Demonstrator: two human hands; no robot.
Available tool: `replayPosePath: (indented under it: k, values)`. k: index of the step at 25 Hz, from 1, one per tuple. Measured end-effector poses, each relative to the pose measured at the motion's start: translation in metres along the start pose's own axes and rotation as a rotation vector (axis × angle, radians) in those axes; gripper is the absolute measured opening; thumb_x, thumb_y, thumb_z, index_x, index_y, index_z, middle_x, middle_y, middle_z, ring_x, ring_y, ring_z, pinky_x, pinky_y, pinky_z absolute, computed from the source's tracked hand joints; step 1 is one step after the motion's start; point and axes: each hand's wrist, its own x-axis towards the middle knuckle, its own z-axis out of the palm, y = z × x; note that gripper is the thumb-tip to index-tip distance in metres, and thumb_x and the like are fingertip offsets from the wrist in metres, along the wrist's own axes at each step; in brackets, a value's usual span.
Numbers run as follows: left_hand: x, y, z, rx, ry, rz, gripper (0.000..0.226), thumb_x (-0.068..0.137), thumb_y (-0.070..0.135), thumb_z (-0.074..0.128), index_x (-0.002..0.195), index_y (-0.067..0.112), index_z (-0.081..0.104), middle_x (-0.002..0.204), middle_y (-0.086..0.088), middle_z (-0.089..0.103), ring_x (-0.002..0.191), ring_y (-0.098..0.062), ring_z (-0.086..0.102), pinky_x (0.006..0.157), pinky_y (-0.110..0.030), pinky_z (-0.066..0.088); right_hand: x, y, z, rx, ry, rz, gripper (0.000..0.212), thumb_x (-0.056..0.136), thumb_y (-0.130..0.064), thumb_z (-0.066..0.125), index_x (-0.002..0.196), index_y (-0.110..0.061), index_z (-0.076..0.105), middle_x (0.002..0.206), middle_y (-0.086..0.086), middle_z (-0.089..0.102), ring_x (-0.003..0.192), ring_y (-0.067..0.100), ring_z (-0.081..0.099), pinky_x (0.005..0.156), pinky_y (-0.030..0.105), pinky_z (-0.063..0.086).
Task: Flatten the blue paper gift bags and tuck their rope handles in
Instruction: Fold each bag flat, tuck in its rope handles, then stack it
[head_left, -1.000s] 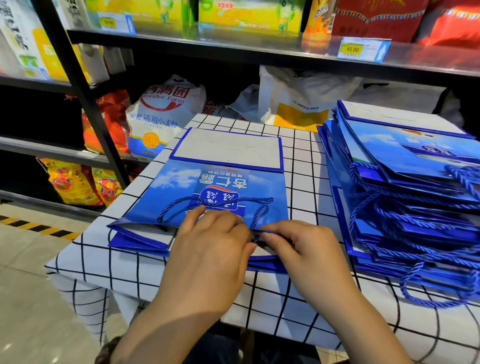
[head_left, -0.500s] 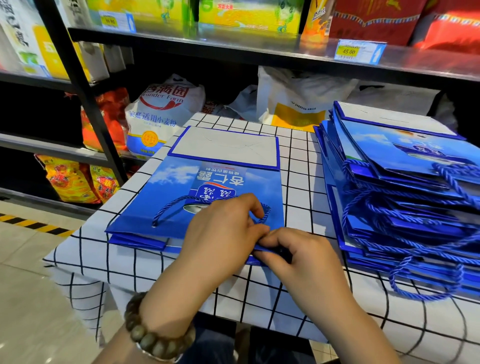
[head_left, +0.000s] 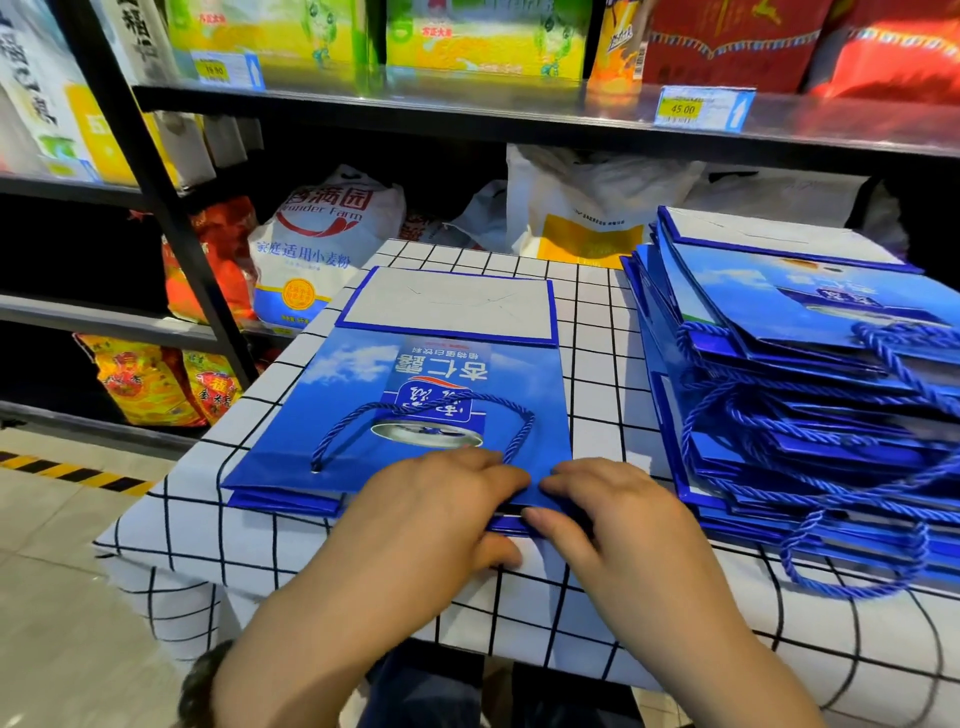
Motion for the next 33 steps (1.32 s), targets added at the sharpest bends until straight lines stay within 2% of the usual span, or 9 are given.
replayPosePath:
  k: [6,11,14,18,22,26,29,31,33]
  values:
    - [0.011,-0.011,-0.013,-0.169,0.395,0.083,0.046,0.082,0.054,0.028,0.099,0.031,0.064,0.076,0.007,0.07,0.07,-0.018,0.064,0.055,-0.031,0.049,-0.004,-0.004,-0.008,0.476,0.32,0.16,0.045,0.079,-0.05,0.046,0.119,-0.031,0.054,0.114,-0.022,0.054,0.107,0.002,0.052,0.09,0.028,0.049]
    - [0.02,0.014,-0.042,-0.618,1.088,-0.025,0.016,0.093,0.023,0.044,0.09,0.022,0.059,0.069,0.004,0.058,0.061,-0.01,0.053,0.054,-0.023,0.041,0.012,-0.049,0.002,0.529,-0.031,0.008,0.083,0.068,-0.062,0.042,0.14,-0.034,0.013,0.145,-0.021,0.024,0.135,-0.002,0.025,0.11,0.017,0.025]
    - [0.023,0.011,-0.052,-1.226,1.302,-0.119,0.014,0.095,0.017,0.041,0.089,0.018,0.054,0.077,0.006,0.059,0.068,-0.008,0.056,0.058,-0.024,0.045,0.025,-0.053,0.009,0.337,0.099,-0.13,0.081,0.076,-0.053,0.043,0.145,-0.022,0.013,0.15,-0.003,0.026,0.134,0.007,0.023,0.108,0.015,0.014]
    - [0.013,-0.001,-0.031,-1.698,1.162,-0.392,0.019,0.099,0.008,0.036,0.103,0.014,0.054,0.09,0.005,0.069,0.083,-0.009,0.067,0.064,-0.025,0.054,0.024,-0.029,0.005,-0.012,0.251,-0.237,0.055,0.077,-0.048,0.043,0.121,-0.017,0.056,0.13,0.007,0.057,0.118,0.016,0.053,0.093,0.024,0.044]
    - [-0.012,-0.014,0.005,-1.651,0.9,-0.682,0.013,0.093,0.009,0.048,0.092,0.018,0.058,0.075,0.003,0.067,0.061,-0.01,0.065,0.053,-0.021,0.055,0.012,-0.014,0.003,-0.124,0.07,-0.237,0.041,0.072,-0.047,0.046,0.096,-0.027,0.071,0.103,-0.009,0.071,0.09,0.006,0.068,0.063,0.019,0.054]
    - [-0.039,-0.032,0.022,-1.373,0.664,-0.88,0.02,0.086,0.019,0.057,0.071,0.005,0.057,0.052,-0.008,0.063,0.04,-0.011,0.059,0.039,-0.02,0.049,0.008,-0.006,-0.006,-0.147,-0.015,-0.208,0.035,0.068,-0.051,0.051,0.088,-0.031,0.071,0.091,-0.014,0.072,0.079,0.005,0.069,0.055,0.019,0.052]
    - [-0.052,-0.035,0.011,-1.005,0.744,-0.843,0.037,0.087,0.021,0.059,0.058,-0.002,0.053,0.041,-0.006,0.054,0.037,-0.009,0.05,0.045,-0.016,0.044,-0.003,0.006,-0.02,-0.178,-0.011,-0.121,0.028,0.067,-0.024,0.07,0.094,-0.023,0.069,0.092,-0.008,0.071,0.08,0.014,0.069,0.056,0.024,0.054]
    - [-0.05,-0.023,-0.001,-0.826,0.78,-0.683,0.035,0.085,0.023,0.061,0.057,0.004,0.054,0.054,-0.004,0.059,0.045,-0.007,0.052,0.045,-0.009,0.037,-0.005,0.012,-0.025,-0.253,-0.069,0.002,0.058,0.049,0.004,0.076,0.102,-0.018,0.068,0.094,-0.004,0.07,0.083,0.018,0.068,0.056,0.026,0.054]
    - [-0.038,-0.009,-0.007,-0.768,0.703,-0.479,0.026,0.078,0.039,0.06,0.066,0.016,0.059,0.065,0.006,0.063,0.054,-0.006,0.055,0.048,-0.011,0.039,0.001,0.006,-0.029,-0.314,-0.125,0.064,0.057,0.061,0.004,0.071,0.111,-0.021,0.061,0.099,-0.004,0.066,0.094,0.018,0.063,0.062,0.027,0.052]
